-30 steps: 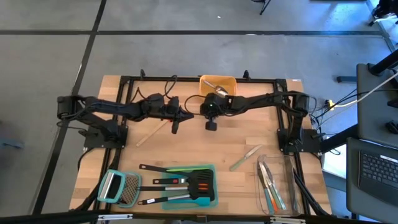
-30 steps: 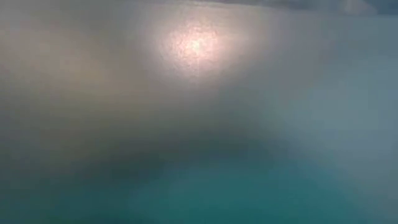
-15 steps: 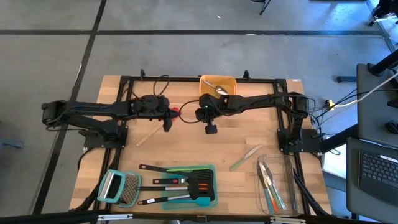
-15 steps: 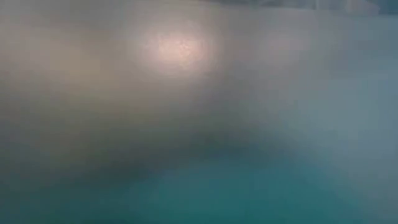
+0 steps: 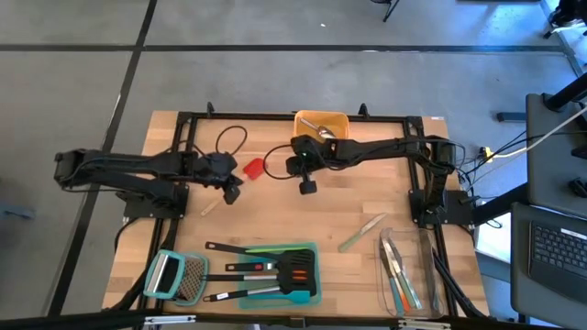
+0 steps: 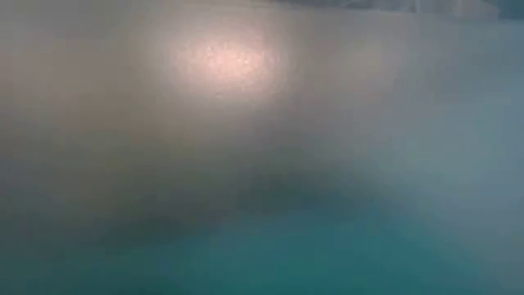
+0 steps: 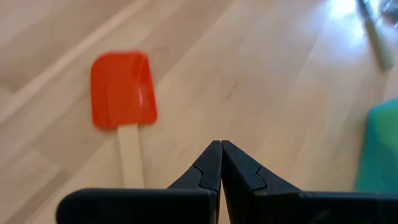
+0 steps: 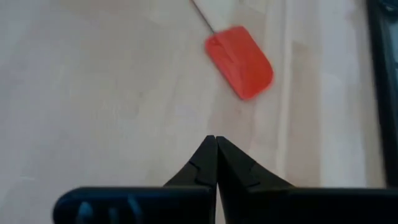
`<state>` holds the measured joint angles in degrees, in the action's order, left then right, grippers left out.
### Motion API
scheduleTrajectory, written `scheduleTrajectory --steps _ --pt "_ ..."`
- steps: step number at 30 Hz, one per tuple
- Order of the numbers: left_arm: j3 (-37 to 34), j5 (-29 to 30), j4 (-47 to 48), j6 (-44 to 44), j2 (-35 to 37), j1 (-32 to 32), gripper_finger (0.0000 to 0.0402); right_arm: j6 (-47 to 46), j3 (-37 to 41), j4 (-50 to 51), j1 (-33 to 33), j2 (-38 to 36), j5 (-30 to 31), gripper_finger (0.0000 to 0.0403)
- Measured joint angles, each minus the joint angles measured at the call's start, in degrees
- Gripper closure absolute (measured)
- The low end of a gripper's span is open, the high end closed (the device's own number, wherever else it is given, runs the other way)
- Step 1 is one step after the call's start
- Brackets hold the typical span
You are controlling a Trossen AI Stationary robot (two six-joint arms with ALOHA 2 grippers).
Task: Pick & Place Kitchen Items
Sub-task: Put the red spatula into the blue bin
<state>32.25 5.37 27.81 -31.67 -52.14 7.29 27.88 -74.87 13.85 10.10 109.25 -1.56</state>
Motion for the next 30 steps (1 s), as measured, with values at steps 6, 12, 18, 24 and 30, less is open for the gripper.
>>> scheduleTrajectory --steps 6,12,18,24,30 --pt "0.0 4.6 1.6 -0.8 0.0 -4.6 0.0398 4.0 0.0 -5.8 0.4 0.3 -5.3 0.0354" --pt "0.0 11.7 3.6 -2.8 0.1 -8.8 0.0398 8.6 0.0 -9.8 1.0 1.6 -6.8 0.0266" --pt "-4.3 15.9 4.2 -6.4 0.2 -11.2 0.0398 7.4 0.0 -16.9 1.2 4.6 -2.4 0.0213" --pt "-9.1 15.1 3.6 -10.3 0.2 -11.3 0.0398 5.4 0.0 -16.4 1.2 5.2 -3.4 0.0198" --pt "-9.5 18.1 1.5 -9.0 0.2 -8.5 0.0398 2.1 -0.7 -15.7 1.2 5.2 -4.5 0.0198"
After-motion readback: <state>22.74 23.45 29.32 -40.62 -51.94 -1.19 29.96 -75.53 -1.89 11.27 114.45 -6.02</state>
